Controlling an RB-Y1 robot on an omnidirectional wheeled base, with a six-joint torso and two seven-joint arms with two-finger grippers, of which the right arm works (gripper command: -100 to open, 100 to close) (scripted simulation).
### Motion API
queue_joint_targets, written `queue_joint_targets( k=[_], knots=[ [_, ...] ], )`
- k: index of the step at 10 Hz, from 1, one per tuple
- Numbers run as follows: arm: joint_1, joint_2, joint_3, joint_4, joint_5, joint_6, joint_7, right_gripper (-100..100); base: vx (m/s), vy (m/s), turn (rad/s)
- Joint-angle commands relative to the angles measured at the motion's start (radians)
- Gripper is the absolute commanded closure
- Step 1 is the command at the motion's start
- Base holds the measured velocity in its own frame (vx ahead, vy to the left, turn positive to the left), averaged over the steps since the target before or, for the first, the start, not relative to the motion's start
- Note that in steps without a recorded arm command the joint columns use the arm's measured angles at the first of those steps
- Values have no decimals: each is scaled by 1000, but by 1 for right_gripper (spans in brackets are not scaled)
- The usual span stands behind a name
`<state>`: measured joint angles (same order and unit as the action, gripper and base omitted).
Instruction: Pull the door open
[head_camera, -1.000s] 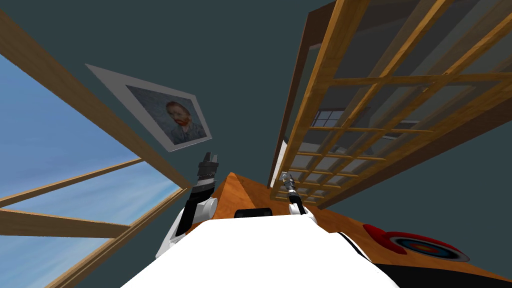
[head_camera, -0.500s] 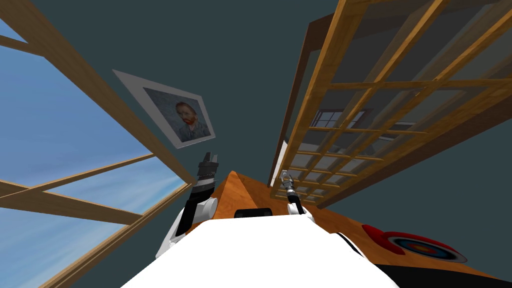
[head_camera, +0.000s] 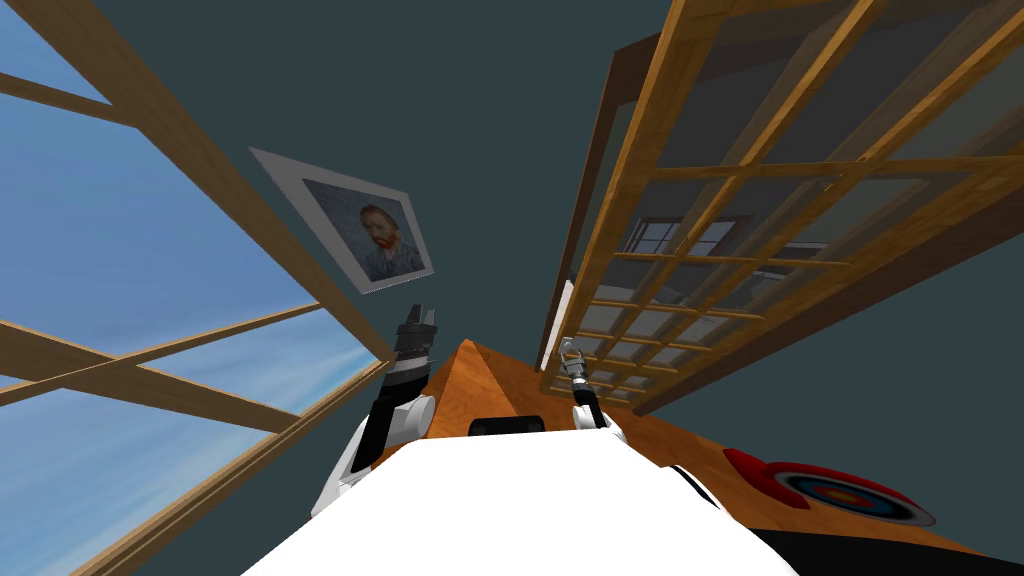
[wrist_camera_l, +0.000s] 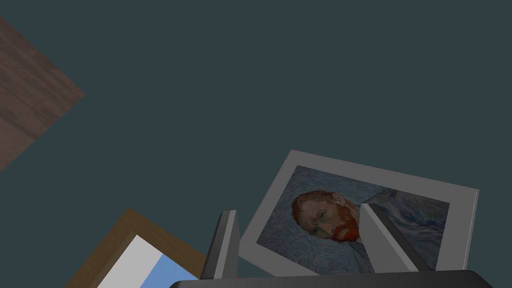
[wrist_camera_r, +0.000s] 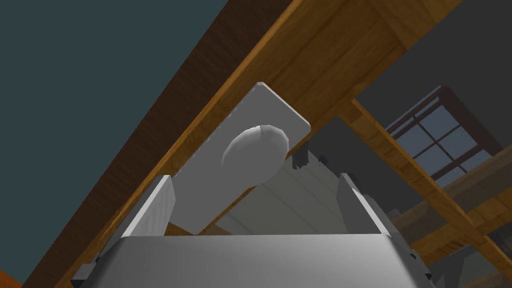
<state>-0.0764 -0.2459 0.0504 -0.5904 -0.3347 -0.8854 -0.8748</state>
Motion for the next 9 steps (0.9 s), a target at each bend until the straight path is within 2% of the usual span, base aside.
queue_joint_targets(
  k=[1, 7, 8, 9],
  knots=[
    [-1, 3, 5, -1, -8, 0, -37, -100, -58, -8, 14],
    [2, 16, 35, -24, -66, 9, -197, -100, -58, -14, 28],
    [2, 16, 35, -24, -66, 9, -203, -100, -39, -16, 17],
    [2, 20, 43, -30, -81, 12, -243, -100, -54, -7, 30]
  ],
)
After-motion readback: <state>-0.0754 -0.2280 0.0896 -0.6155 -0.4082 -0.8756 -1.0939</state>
